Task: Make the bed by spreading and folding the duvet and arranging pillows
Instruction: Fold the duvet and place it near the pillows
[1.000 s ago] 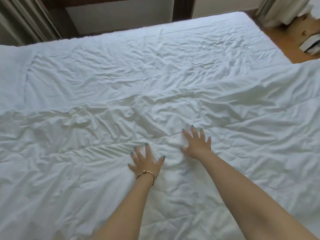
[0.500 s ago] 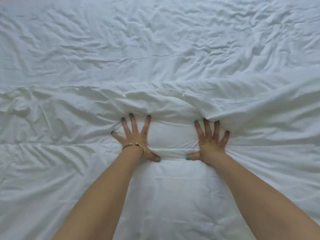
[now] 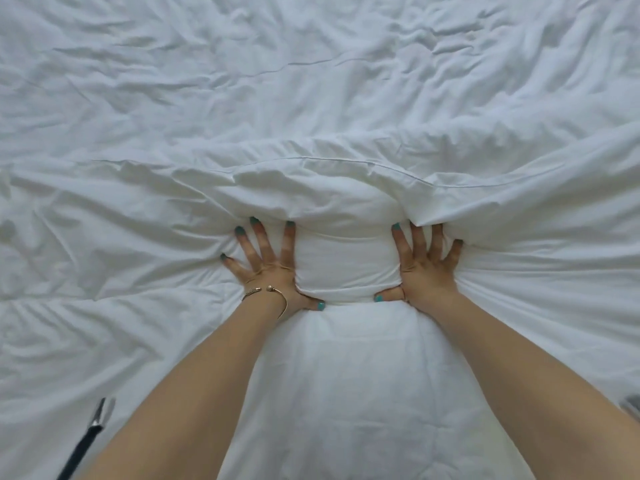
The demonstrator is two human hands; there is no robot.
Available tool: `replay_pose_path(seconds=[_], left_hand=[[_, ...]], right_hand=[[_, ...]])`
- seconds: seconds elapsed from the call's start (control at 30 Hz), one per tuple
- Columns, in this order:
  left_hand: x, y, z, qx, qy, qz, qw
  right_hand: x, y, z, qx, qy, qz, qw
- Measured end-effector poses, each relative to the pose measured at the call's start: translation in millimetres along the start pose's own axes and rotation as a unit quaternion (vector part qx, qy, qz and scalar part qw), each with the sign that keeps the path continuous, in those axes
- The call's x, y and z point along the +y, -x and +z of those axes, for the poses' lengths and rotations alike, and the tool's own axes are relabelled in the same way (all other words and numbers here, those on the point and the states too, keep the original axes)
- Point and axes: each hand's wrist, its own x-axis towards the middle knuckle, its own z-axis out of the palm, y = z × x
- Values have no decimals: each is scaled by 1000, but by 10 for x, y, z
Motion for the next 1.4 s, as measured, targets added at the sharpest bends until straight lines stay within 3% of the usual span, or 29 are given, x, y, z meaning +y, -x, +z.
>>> replay_pose_path(seconds=[0.97, 1.2, 1.3, 1.4], left_hand=[[80, -127, 64, -1, -24, -24, 999], [87, -87, 138, 61, -63, -46, 995], [137, 95, 199, 149, -117, -50, 981], [348, 409, 332, 235, -189, -3, 953]], right_hand=[[18, 10, 49, 33, -2, -9, 999], [33, -37, 99, 62, -9, -55, 997], [27, 14, 56, 63, -20, -75, 995], [85, 227, -57, 28, -20, -118, 992]])
